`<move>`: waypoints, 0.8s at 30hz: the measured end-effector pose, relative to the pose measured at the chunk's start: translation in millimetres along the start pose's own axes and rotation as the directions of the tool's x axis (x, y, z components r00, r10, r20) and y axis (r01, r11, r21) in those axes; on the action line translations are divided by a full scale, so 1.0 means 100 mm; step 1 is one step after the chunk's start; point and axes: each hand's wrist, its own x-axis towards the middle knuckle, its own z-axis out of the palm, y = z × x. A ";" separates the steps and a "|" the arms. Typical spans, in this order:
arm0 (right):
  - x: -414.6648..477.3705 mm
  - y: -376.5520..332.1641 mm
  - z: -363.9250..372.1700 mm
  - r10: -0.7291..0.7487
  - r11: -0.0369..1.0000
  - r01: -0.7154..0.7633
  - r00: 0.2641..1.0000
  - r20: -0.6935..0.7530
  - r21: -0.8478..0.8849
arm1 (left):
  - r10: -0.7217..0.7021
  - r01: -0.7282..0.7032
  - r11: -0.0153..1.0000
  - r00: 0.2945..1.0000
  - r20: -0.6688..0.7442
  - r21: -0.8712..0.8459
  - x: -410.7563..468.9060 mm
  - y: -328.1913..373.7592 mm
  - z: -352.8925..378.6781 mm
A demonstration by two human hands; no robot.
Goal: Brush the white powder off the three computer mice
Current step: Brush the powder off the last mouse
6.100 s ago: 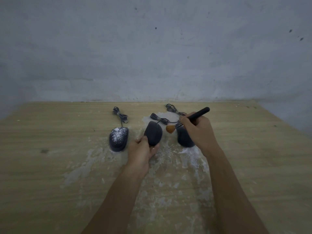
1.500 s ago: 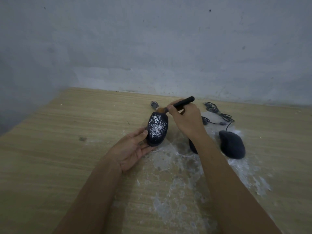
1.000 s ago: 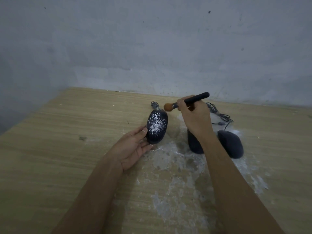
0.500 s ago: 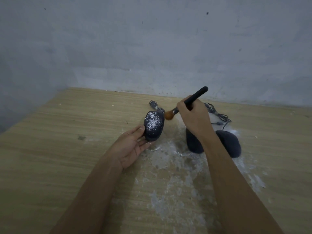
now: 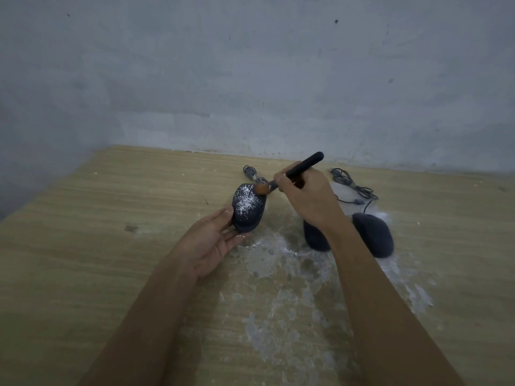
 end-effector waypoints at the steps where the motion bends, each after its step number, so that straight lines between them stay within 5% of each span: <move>1: 0.00 0.01 0.00 0.017 1.000 -0.017 1.000 -0.009 0.007 | -0.002 0.002 1.000 1.000 -0.001 0.003 0.00 0.00 0.00; 5: 0.01 0.01 -0.02 0.009 0.996 -0.003 0.997 -0.074 0.086 | -0.007 0.007 1.000 1.000 -0.016 -0.010 0.02 0.00 -0.01; 10: -0.01 0.04 -0.04 0.035 0.996 -0.036 0.999 0.014 0.086 | -0.020 0.021 0.999 0.999 -0.026 0.028 0.02 -0.02 0.00; 15: 0.04 0.10 -0.02 0.136 0.989 -0.121 0.972 -0.191 0.087 | -0.005 0.005 1.000 1.000 -0.021 0.018 0.02 -0.01 0.00; 21: 0.01 0.11 0.01 0.201 0.970 -0.193 0.979 -0.036 0.146 | -0.003 0.003 1.000 1.000 -0.023 0.024 0.03 -0.01 0.00; 24: 0.04 0.13 -0.03 0.188 0.971 -0.172 0.979 -0.081 0.169 | -0.004 0.004 1.000 1.000 -0.024 0.011 0.04 0.00 0.00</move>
